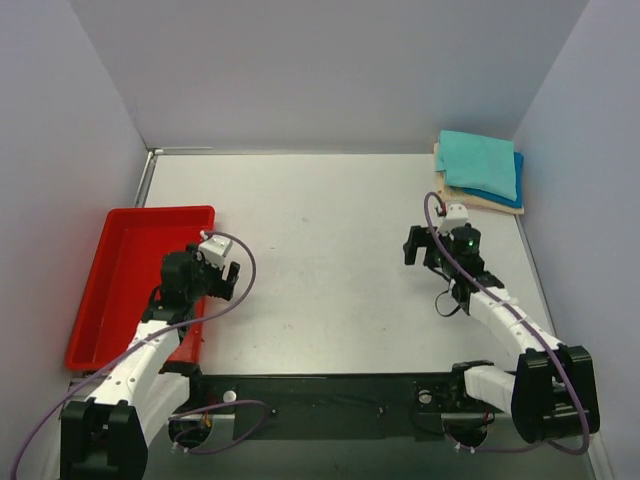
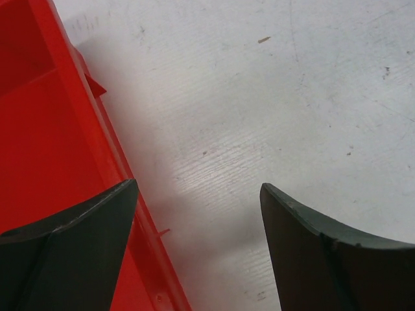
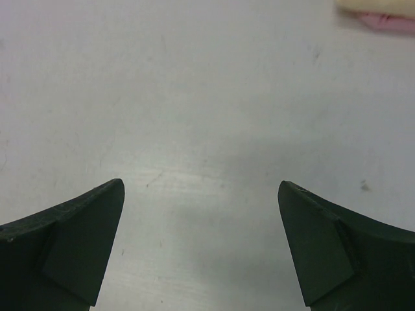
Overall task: Fold and stack the t-shirts
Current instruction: Put the neatly folded tshirt into the corner of the board with the left arm
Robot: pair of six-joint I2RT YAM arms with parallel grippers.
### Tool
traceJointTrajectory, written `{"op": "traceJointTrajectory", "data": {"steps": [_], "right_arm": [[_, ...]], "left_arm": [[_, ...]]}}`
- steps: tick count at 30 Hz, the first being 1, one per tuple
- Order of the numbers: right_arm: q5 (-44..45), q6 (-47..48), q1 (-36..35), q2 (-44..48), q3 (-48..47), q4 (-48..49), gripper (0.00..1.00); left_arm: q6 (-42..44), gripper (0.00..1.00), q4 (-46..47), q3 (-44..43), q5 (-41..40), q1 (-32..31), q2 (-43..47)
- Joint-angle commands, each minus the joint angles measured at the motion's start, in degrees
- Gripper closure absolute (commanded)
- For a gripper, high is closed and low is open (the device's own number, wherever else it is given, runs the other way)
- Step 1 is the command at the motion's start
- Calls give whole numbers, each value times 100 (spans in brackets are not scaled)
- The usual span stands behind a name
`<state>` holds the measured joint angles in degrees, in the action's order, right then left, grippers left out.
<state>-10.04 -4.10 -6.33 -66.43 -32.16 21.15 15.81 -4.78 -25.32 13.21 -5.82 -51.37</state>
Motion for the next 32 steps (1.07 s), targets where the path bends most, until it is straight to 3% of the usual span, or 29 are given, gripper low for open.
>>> {"op": "traceJointTrajectory", "data": {"steps": [1,4,10,13,23,32], "right_arm": [[666,-276,-385,613,972,1311,0],[1705,67,-738,772,1335,1491,0],[2515,288,-879,966,2134,2437,0],[2568,330,-887,571,2740,3733,0],[2419,260,-835,377,2504,3493,0],[2376,322,-826,245,2381,3379,0]], "left_arm": [[-799,10,2128,877,-625,55,382],[-975,5,2586,1195,-750,55,523],[-1151,3,2938,1460,-557,46,567],[-1229,3,3000,1539,-557,46,585],[-1361,3,3422,1855,-653,46,751],[-1853,3,2904,1496,-767,46,699]]}}
